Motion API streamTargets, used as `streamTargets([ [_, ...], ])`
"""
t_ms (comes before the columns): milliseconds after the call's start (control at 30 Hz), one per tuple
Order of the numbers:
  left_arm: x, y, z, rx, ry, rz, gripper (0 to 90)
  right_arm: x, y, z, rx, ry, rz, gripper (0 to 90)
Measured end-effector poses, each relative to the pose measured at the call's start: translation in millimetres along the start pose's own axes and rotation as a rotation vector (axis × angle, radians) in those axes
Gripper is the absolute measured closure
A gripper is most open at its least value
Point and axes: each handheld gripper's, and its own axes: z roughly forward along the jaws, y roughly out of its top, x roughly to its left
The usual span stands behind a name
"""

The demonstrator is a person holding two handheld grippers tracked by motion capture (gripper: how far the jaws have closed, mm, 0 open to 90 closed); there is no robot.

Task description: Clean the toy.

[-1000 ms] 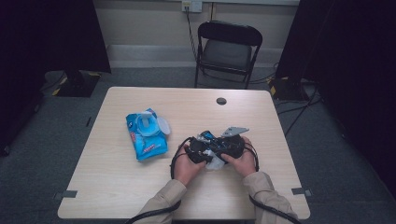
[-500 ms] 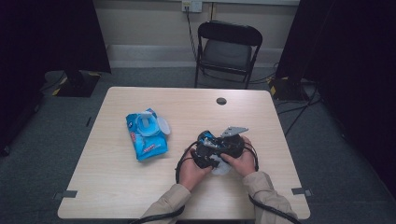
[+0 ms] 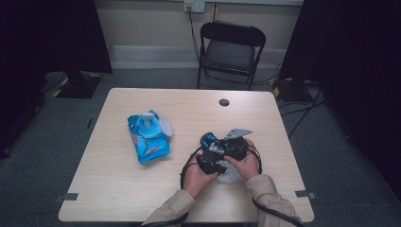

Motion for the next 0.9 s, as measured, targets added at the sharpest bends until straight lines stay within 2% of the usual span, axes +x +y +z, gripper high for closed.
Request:
streamTargets([
  [167,1.1,-1.8,-9.8,-0.013,-0.010,0.004,84.2,-0.4,-1.2,-0.4,-0.008,0.001,0.010,47.5],
  [267,2.4,-3.8,-14.5,-0.017,-0.004,0.019,83.7,0.9,-1.1,0.1,-0.010,-0.006,0.005,47.2],
  [367,2.8,-5.4,-17.8,-0.001,-0.010,0.026,83.1,0.6,-0.7,-0.4,-0.005,-0.005,0.005,47.1],
  [433,2.1,-6.5,-19.9,-0.006,-0.017,0.027,82.3,1.6,-0.8,-0.4,-0.002,-0.005,-0.013,44.6],
  [500,1.3,-8.2,-21.5,-0.011,-0.017,0.030,81.9,1.7,-1.1,-0.4,-0.005,-0.002,-0.014,43.4],
  [633,-0.3,-10.6,-22.2,-0.007,-0.023,0.032,80.6,2.8,-1.9,-0.3,-0.026,0.021,-0.006,35.0],
  [667,-0.7,-11.1,-22.6,-0.009,-0.021,0.035,79.3,3.7,-0.3,-2.5,-0.046,0.024,-0.004,34.6],
  [733,-1.3,-11.5,-23.2,-0.005,-0.022,0.035,79.3,3.9,0.9,-3.9,-0.050,0.029,-0.007,34.9],
  [900,-0.9,-11.7,-25.2,-0.009,-0.020,0.038,77.4,3.0,4.5,-13.9,-0.035,0.033,-0.033,35.6],
])
